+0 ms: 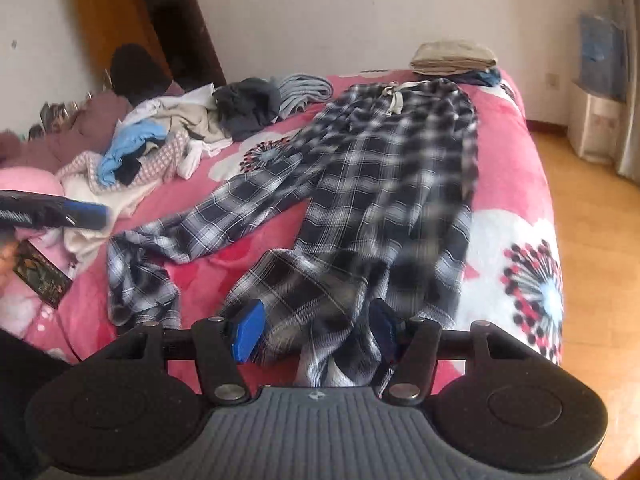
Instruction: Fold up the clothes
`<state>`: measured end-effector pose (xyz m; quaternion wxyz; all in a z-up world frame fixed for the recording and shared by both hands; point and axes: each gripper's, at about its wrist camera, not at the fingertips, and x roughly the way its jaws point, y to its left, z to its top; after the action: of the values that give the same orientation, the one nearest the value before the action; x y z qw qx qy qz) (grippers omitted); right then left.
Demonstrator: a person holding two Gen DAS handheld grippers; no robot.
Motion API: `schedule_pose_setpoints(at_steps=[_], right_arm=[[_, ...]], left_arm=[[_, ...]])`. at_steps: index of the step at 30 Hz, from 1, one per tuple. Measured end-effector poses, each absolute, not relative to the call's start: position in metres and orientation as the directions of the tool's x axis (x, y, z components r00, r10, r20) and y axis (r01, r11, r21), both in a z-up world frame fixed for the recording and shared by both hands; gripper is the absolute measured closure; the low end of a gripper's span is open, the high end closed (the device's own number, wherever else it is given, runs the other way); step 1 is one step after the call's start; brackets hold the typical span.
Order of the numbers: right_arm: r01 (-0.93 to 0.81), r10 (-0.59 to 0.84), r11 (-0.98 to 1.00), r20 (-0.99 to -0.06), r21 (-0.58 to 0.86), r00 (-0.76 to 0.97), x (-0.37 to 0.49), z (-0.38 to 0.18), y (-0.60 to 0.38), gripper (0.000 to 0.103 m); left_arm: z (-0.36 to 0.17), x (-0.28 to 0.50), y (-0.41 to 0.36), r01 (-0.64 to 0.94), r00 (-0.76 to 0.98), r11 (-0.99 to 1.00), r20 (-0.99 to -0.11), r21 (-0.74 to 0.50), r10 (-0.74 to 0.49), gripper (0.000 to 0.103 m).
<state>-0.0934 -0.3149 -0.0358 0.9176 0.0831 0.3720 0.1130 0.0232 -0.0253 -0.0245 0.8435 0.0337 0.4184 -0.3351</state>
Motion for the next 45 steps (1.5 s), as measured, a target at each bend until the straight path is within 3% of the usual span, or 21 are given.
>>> schedule_pose_setpoints(at_steps=[3, 7, 11, 13, 17, 18, 21, 26, 30, 33, 35, 36, 38, 41, 43, 45], right_arm=[[-0.126, 0.250, 0.965, -0.665, 0.229, 0.704, -0.076, -0.040, -0.311, 0.020], [-0.077, 0.228, 0.967, -0.697, 0.241, 0.680, -0.050, -0.052, -0.311, 0.019], [-0.016, 0.249, 0.951, -0.732, 0.309, 0.634, -0.035, -0.069, -0.320, 0.019], [-0.009, 0.261, 0.945, -0.736, 0.327, 0.625, -0.033, -0.073, -0.322, 0.020], [-0.037, 0.275, 0.945, -0.732, 0.324, 0.624, -0.036, -0.076, -0.320, 0.040], [-0.043, 0.278, 0.945, -0.731, 0.323, 0.623, -0.037, -0.076, -0.319, 0.051], [-0.065, 0.294, 0.943, -0.725, 0.326, 0.623, -0.040, -0.073, -0.318, 0.071], [-0.213, 0.444, 0.887, -0.630, 0.410, 0.637, -0.063, -0.051, -0.329, 0.075], [-0.345, 0.563, 0.826, -0.618, 0.446, 0.549, -0.081, -0.041, -0.332, 0.075], [-0.396, 0.597, 0.798, -0.685, 0.454, 0.417, -0.087, -0.049, -0.325, 0.075], [-0.395, 0.539, 0.825, -0.773, 0.404, 0.335, -0.089, -0.061, -0.315, 0.069], [-0.390, 0.508, 0.836, -0.812, 0.385, 0.287, -0.089, -0.069, -0.310, 0.060], [-0.387, 0.448, 0.855, -0.866, 0.344, 0.220, -0.092, -0.078, -0.302, 0.055], [-0.396, 0.478, 0.840, -0.850, 0.370, 0.219, -0.099, -0.066, -0.308, 0.049], [-0.383, 0.516, 0.831, -0.815, 0.403, 0.262, -0.103, -0.051, -0.320, 0.036], [-0.334, 0.536, 0.837, -0.769, 0.433, 0.347, -0.100, -0.039, -0.341, 0.024]], left_arm=[[-0.059, 0.038, -0.066, 0.632, 0.363, 0.748, -0.776, -0.202, -0.516, 0.049], [-0.091, 0.052, -0.094, 0.627, 0.327, 0.750, -0.803, -0.210, -0.498, 0.053], [-0.107, 0.048, -0.100, 0.617, 0.309, 0.758, -0.821, -0.211, -0.480, 0.069], [-0.110, 0.045, -0.098, 0.610, 0.306, 0.762, -0.822, -0.218, -0.480, 0.092], [-0.102, 0.035, -0.092, 0.632, 0.306, 0.739, -0.800, -0.235, -0.516, 0.099], [-0.099, 0.032, -0.090, 0.639, 0.293, 0.729, -0.798, -0.246, -0.527, 0.099], [-0.088, 0.023, -0.084, 0.654, 0.219, 0.682, -0.781, -0.327, -0.585, 0.099], [-0.068, 0.000, -0.068, 0.692, 0.015, 0.502, -0.685, -0.518, -0.728, 0.099], [-0.070, -0.016, -0.072, 0.723, -0.137, 0.376, -0.654, -0.579, -0.744, 0.099], [-0.081, -0.026, -0.079, 0.718, -0.268, 0.308, -0.656, -0.624, -0.706, 0.097], [-0.092, -0.031, -0.086, 0.720, -0.313, 0.320, -0.700, -0.616, -0.642, 0.085], [-0.097, -0.031, -0.088, 0.719, -0.319, 0.342, -0.725, -0.605, -0.611, 0.072], [-0.101, -0.030, -0.083, 0.711, -0.307, 0.387, -0.753, -0.588, -0.582, 0.065], [-0.092, -0.024, -0.059, 0.698, -0.272, 0.413, -0.750, -0.585, -0.602, 0.056], [-0.085, -0.020, -0.040, 0.682, -0.252, 0.421, -0.732, -0.598, -0.632, 0.046], [-0.079, -0.013, -0.025, 0.664, -0.215, 0.443, -0.721, -0.602, -0.658, 0.045]])
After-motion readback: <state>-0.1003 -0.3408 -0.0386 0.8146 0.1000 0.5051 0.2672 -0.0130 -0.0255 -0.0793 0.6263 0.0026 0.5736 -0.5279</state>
